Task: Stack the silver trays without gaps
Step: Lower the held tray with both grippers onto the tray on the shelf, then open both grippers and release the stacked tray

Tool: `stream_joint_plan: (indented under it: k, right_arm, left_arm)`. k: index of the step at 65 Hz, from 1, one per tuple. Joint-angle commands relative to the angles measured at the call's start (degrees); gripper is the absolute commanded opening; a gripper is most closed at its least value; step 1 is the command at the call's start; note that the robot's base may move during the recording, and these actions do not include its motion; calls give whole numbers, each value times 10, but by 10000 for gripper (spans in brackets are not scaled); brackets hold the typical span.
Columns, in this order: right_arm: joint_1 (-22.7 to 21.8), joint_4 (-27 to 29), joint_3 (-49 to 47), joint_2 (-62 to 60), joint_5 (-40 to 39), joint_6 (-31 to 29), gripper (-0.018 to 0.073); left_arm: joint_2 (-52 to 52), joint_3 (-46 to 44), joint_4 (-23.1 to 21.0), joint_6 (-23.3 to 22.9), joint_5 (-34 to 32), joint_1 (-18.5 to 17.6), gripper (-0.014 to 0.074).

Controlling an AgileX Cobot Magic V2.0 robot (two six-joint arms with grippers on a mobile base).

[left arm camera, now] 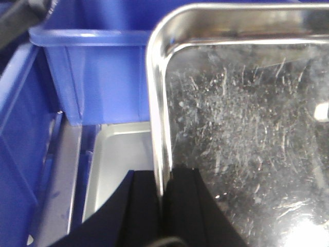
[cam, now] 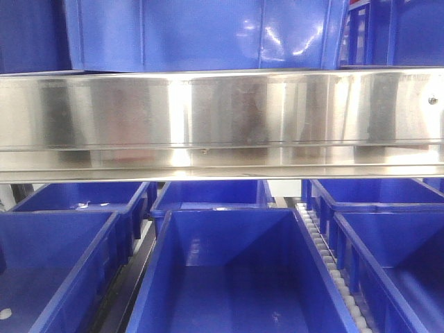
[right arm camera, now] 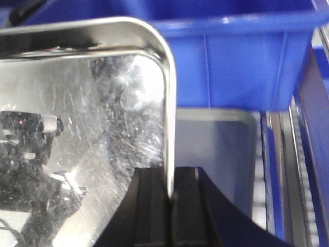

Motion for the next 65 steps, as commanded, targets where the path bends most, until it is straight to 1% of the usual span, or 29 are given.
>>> stream_joint_plan:
  k: [1, 8, 12, 15, 19, 23, 25, 30, 40, 51, 65]
  right_arm:
    - [-7, -24, -2, 18, -32, -2, -57]
    - [-18, -24, -2, 52, -34, -2, -57]
    - [-29, -24, -2, 73, -37, -2, -57]
    - [-39, -24, -2, 87, -39, -2, -57]
    - [-49, -19, -2, 105, -41, -2, -57]
    - [-61, -13, -2, 124, -43, -2, -57]
    - [-66, -11, -2, 132, -46, -2, -57]
    - [-75, -12, -2, 153, -53, -2, -57]
    - [-81, -12, -2, 191, -63, -2, -57]
    - [-81, -12, -2, 222, -64, -2, -57]
    - [-81, -12, -2, 231, -48, -2, -53]
  left_arm:
    - [19, -2, 15, 8, 1, 16, -16]
    - [50, -2, 12, 8, -17, 40, -16]
    - [67, -2, -2, 8, -34, 57, -16]
    - [81, -2, -25, 8, -45, 72, -16]
    - [98, -2, -70, 9, -63, 95, -16]
    - [118, -2, -110, 22, -77, 116, -16]
    - [127, -2, -123, 26, -84, 127, -16]
    - [149, -2, -141, 37, -90, 144, -16]
    - [193, -2, -143, 47, -90, 161, -16]
    - [223, -2, -143, 47, -89, 162, -16]
    - [227, -2, -143, 47, -86, 162, -10]
